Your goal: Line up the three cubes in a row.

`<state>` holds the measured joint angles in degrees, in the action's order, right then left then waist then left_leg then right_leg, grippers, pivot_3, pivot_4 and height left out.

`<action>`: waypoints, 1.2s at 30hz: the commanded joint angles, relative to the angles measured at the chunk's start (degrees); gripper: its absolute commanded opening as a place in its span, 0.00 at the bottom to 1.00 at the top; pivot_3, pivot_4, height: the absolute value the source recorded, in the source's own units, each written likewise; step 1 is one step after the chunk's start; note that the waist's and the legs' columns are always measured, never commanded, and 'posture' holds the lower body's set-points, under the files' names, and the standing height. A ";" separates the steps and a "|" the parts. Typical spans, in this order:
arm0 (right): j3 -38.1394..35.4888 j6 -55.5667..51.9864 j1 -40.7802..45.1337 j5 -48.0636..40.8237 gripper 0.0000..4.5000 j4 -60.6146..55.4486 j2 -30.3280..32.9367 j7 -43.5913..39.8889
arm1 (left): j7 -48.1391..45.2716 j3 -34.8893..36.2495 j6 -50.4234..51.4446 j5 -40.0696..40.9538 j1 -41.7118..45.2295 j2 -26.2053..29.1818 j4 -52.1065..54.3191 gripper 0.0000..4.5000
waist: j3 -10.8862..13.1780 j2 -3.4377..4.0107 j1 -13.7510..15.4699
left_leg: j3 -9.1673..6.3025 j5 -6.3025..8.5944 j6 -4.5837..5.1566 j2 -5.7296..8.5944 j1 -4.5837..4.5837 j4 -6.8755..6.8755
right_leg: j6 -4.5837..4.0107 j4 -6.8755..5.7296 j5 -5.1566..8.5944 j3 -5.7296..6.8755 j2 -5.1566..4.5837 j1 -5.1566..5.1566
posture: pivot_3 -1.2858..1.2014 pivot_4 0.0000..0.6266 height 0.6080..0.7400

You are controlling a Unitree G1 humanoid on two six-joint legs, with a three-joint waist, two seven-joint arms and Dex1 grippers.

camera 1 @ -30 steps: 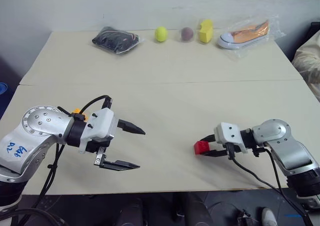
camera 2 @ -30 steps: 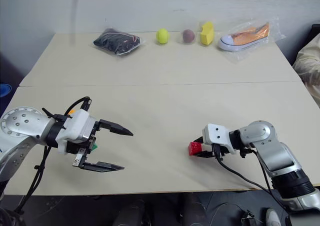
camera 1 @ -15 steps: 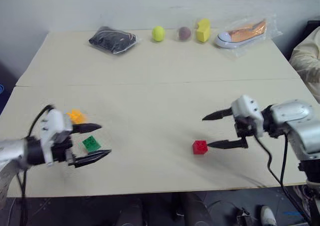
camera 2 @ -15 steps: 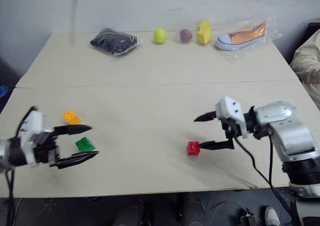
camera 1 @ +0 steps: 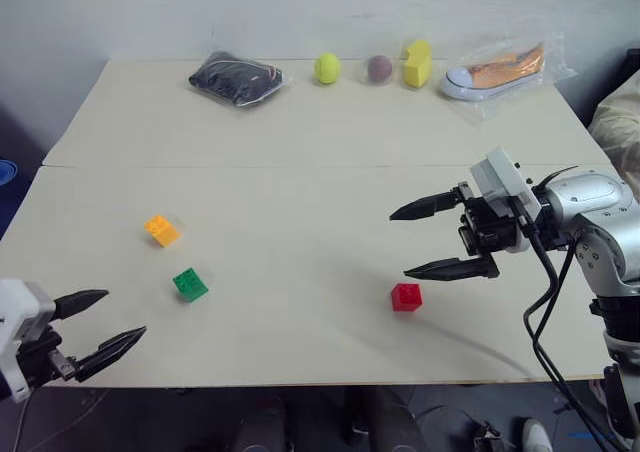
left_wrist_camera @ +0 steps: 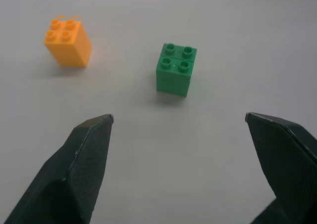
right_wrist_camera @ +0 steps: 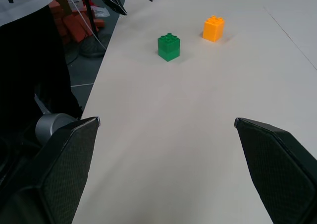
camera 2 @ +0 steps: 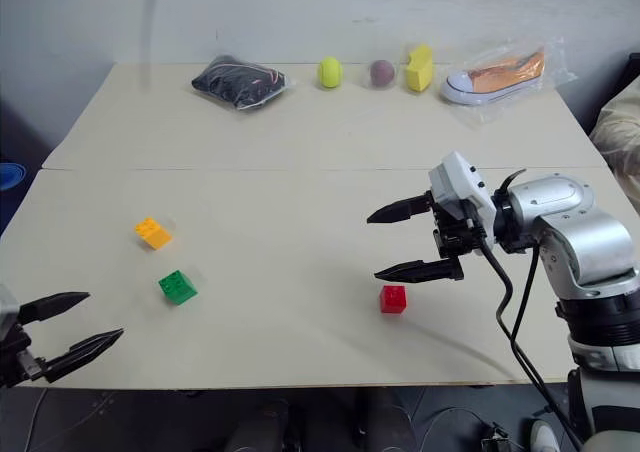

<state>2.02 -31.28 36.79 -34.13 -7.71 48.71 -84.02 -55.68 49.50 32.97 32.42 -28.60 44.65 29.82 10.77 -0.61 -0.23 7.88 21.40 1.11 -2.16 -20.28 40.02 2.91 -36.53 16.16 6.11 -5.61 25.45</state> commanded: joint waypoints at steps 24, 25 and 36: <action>-6.34 -3.23 -8.24 -5.95 1.00 -15.40 0.63 12.96 | 1.33 -39.12 -14.10 -17.11 32.34 5.33 -30.15 0.88 | -0.01 0.00 0.03 | 0.21 -0.03 0.02 -0.02 0.06 -0.03 | 0.03 -0.11 -0.01 -0.04 0.08 0.04 | 0.52 0.24 1.00; -6.39 -3.37 -8.21 -6.05 1.00 -15.41 0.71 13.13 | 1.16 -39.22 -14.51 -17.03 32.54 5.10 -30.41 0.82 | -0.01 0.00 0.12 | 0.21 -0.04 0.02 -0.02 0.07 -0.02 | 0.03 -0.15 -0.01 -0.04 0.08 0.04 | 0.52 0.24 1.00; -7.22 -3.05 -9.99 -5.44 1.00 -14.36 4.45 11.06 | -5.25 -40.51 -10.70 -9.13 31.68 6.04 -15.51 0.34 | 0.00 -0.01 0.28 | 0.17 -0.04 0.03 -0.02 0.02 -0.02 | 0.03 -0.11 -0.01 -0.02 0.04 0.04 | 0.52 0.24 1.00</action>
<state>-2.94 -34.95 27.23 -39.01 -21.30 51.94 -72.13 -59.36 9.48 21.00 20.44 1.75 49.89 9.12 10.76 -0.62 0.05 8.02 21.36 1.15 -2.18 -20.28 40.03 2.94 -36.63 16.14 6.10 -5.58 25.49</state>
